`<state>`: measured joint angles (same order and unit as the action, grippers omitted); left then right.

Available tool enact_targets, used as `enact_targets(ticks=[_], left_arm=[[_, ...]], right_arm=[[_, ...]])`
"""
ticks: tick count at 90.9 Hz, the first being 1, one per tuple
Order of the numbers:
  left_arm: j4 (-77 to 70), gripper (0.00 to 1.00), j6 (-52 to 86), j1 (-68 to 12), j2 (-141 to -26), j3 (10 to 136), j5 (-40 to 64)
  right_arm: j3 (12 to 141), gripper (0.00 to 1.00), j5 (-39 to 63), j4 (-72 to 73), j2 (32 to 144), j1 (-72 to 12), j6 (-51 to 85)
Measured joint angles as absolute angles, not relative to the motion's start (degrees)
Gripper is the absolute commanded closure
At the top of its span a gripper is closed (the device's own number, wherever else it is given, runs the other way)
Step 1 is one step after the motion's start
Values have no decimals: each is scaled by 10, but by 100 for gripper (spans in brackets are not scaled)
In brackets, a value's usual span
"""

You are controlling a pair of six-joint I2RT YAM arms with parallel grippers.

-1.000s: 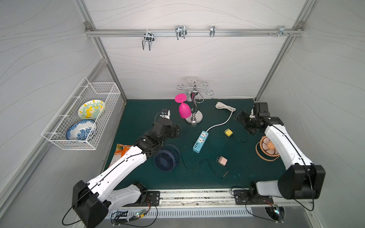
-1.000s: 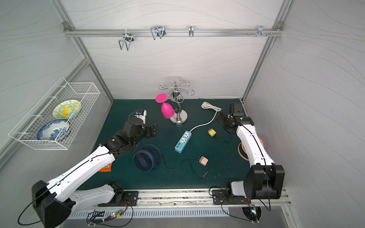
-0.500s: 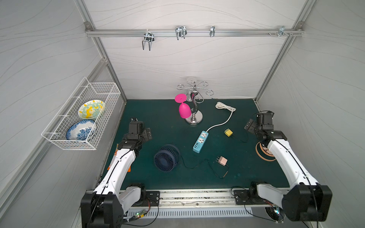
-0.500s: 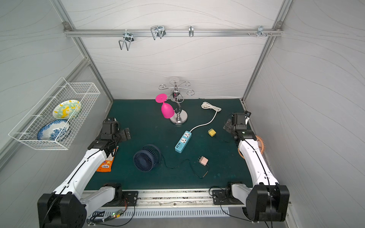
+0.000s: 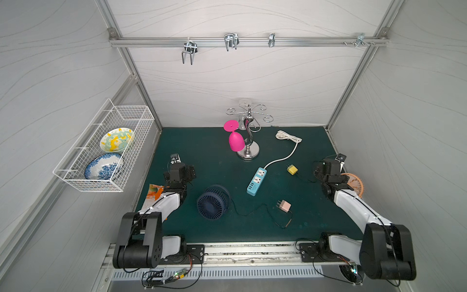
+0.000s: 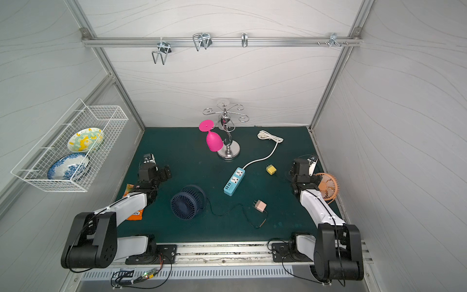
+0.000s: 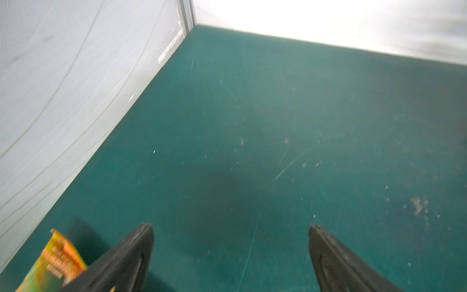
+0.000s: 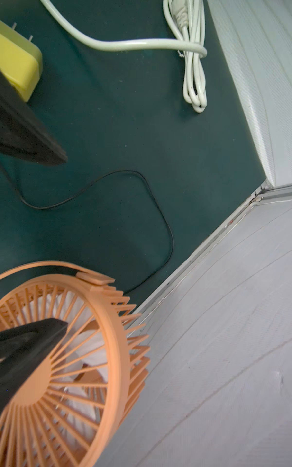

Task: Unplug the desk fan from the power strip
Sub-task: Reset both arms

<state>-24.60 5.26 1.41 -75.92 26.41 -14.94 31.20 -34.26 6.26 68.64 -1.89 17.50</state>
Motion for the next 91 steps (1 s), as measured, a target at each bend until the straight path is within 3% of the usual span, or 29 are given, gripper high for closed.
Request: enact_targets(ticks=[29,47,69,91], left_arm=[[-423,0,32,14,-864,220,-108],[-449,0,21,11,-891,221,-93],[-460,0,18,11,-891,223,-91],[-464,0,16,6,-891,223,-94]], right_arm=[[229,1,-308,271,754,-19,151],[202,1,-273,387,804,-11,130],[237,1,-203,438,882,-26,71],[236,1,-189,448,887,-27,61]])
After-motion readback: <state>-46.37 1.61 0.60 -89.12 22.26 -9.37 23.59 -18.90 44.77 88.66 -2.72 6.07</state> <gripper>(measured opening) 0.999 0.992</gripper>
